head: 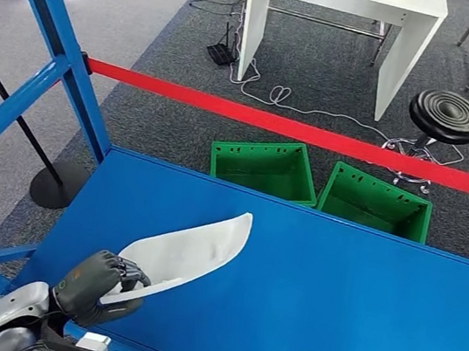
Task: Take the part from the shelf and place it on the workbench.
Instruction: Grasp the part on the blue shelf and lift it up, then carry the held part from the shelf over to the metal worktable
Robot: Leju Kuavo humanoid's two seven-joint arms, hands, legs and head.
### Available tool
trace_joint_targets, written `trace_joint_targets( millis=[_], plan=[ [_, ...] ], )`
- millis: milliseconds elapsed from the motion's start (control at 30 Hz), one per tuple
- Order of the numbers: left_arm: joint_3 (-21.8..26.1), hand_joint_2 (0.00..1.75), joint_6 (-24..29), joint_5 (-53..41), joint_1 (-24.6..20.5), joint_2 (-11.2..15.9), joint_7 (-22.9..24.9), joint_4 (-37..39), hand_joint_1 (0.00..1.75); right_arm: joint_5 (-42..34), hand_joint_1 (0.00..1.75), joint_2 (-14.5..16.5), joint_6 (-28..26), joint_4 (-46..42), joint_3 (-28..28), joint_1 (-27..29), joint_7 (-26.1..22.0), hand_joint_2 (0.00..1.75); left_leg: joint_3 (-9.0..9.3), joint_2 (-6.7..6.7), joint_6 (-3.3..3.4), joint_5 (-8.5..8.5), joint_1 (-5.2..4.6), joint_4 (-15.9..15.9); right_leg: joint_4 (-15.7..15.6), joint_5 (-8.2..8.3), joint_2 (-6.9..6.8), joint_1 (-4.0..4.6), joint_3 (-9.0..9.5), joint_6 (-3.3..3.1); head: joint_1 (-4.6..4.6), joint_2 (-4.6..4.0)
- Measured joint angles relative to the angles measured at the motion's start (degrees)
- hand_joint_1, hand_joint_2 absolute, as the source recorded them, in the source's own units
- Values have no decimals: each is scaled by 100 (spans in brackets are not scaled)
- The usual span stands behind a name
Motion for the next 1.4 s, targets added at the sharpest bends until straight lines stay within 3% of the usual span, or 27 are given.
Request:
trace_joint_targets(
  millis=[267, 400, 500, 567, 600, 667, 700, 733, 767, 833, 900, 967, 1000, 1033, 1100, 1167, 1200, 1233, 1267, 1333, 1367, 1400],
  plan=[
    [107, 175, 351, 48, 269, -117, 26, -369, 169, -414, 0, 169, 360, -713, 1, 308, -2, 0, -2, 0, 13, -8, -9, 6, -6, 5, 1, -10, 1, 11, -1, 0],
    [149, 175, 786, -46, 645, -166, 248, -914, 169, -760, 0, 528, 653, -1740, -170, 581, -725, 0, -5, 2, 59, -12, -47, 13, -16, 20, 4, -52, 1, 56, -3, 0],
    [131, 175, 929, -307, 816, -226, 432, -1315, 169, -1112, 0, 696, 470, -2216, -179, 618, -1133, 0, -33, 0, 149, 84, -86, -33, 17, 25, -17, -107, -66, 126, 1, 0],
    [95, 175, 935, -429, 839, -286, 486, -1505, 169, -1698, 0, 737, 345, -2428, -28, 667, -1226, 0, -86, -3, 210, 167, -89, -80, 330, -216, -62, -139, -255, 149, 19, 0],
    [79, 175, 939, -458, 844, -312, 482, -1566, 169, -2067, 0, 745, 392, -2621, 140, 743, -1180, 0, -123, -7, 226, 190, -95, -77, 674, -434, -85, -157, -412, 154, 27, 0],
    [58, 175, 955, -469, 865, -357, 423, -1642, 169, -2834, 0, 728, 620, -3160, 598, 1013, -757, 0, -222, -33, 241, 211, -133, -37, 1466, -797, -107, -188, -712, 178, 32, 0],
    [50, 175, 963, -456, 879, -379, 381, -1665, 169, -3267, 0, 689, 745, -3486, 857, 1168, -449, 0, -269, -60, 242, 217, -151, -5, 1703, -849, -113, -205, -784, 194, 29, 0],
    [45, 175, 967, -438, 888, -399, 344, -1679, 169, -3650, 0, 636, 822, -3767, 1085, 1309, -155, 0, -312, -93, 233, 216, -159, 36, 1706, -773, -118, -225, -752, 214, 30, 0],
    [43, 175, 968, -421, 896, -419, 317, -1686, 169, -3991, 0, 571, 841, -3999, 1306, 1419, 85, 0, -351, -127, 209, 202, -155, 90, 1487, -604, -127, -253, -626, 244, 30, 0],
    [42, 175, 973, -400, 910, -442, 291, -1699, 169, -4455, 0, 411, 717, -4295, 1788, 1551, 305, 0, -459, -178, 128, 157, -173, 227, 961, -415, -155, -303, -356, 360, 62, 0],
    [42, 175, 1006, -385, 935, -444, 289, -1715, 169, -4748, 0, 232, 505, -4414, 2262, 1563, 218, 0, -580, -205, 59, 134, -256, 341, 771, -484, -159, -344, -287, 337, 79, 0],
    [43, 175, 1049, -369, 947, -440, 291, -1722, 169, -4923, 0, 84, 354, -4443, 2624, 1534, -24, 0, -681, -218, 23, 136, -315, 378, 829, -513, -153, -390, -389, 226, 26, 0],
    [43, 175, 1063, -362, 945, -438, 292, -1722, 169, -4971, 0, 27, 313, -4457, 2765, 1514, -139, 0, -731, -203, -15, 104, -317, 400, 868, -510, -157, -406, -453, 213, -10, 0],
    [42, 175, 1068, -358, 936, -435, 292, -1722, 169, -5000, 0, -18, 286, -4480, 2880, 1500, -213, 0, -780, -159, -71, 3, -305, 477, 895, -509, -163, -409, -496, 200, -38, 0],
    [35, 175, 1072, -353, 887, -434, 291, -1722, 169, -5034, 0, -109, 252, -4526, 3048, 1505, -280, 0, -905, -26, -192, -398, -256, 907, 906, -511, -201, -377, -497, 178, -91, 0],
    [19, 175, 1072, -346, 831, -434, 288, -1722, 169, -5050, 0, -197, 209, -4563, 3159, 1530, -284, 0, -1064, 63, -221, -790, -204, 1543, 903, -513, -259, -319, -467, 168, -124, 0],
    [9, 175, 1071, -342, 821, -435, 289, -1722, 169, -5057, 0, -238, 160, -4583, 3214, 1535, -280, 0, -1107, 75, -185, -842, -197, 1748, 903, -514, -279, -282, -464, 159, -126, 0],
    [0, 175, 1071, -339, 819, -434, 295, -1722, 169, -5065, 0, -284, 89, -4600, 3272, 1535, -269, 0, -1086, 75, -118, -779, -210, 1782, 901, -514, -289, -239, -466, 148, -132, 0],
    [-8, 175, 1071, -337, 821, -433, 304, -1722, 169, -5083, 0, -329, 9, -4611, 3337, 1537, -255, 0, -991, 68, -21, -627, -247, 1635, 896, -514, -293, -193, -467, 133, -134, 0],
    [-25, 175, 1074, -333, 824, -421, 325, -1722, 169, -5181, 0, -406, -103, -4621, 3470, 1562, -229, 0, -683, 2, 292, -283, -378, 1032, 886, -508, -309, -124, -482, 103, -128, 0],
    [-32, 175, 1080, -328, 839, -410, 334, -1726, 169, -5255, 0, -437, -130, -4621, 3527, 1585, -222, 0, -536, -27, 412, -184, -435, 732, 877, -499, -323, -115, -491, 88, -115, 0],
    [-36, 175, 1089, -323, 864, -393, 341, -1728, 169, -5328, 0, -462, -148, -4622, 3576, 1618, -224, 0, -438, -51, 484, -128, -485, 521, 856, -471, -337, -133, -502, 87, -111, 0]
  ],
)
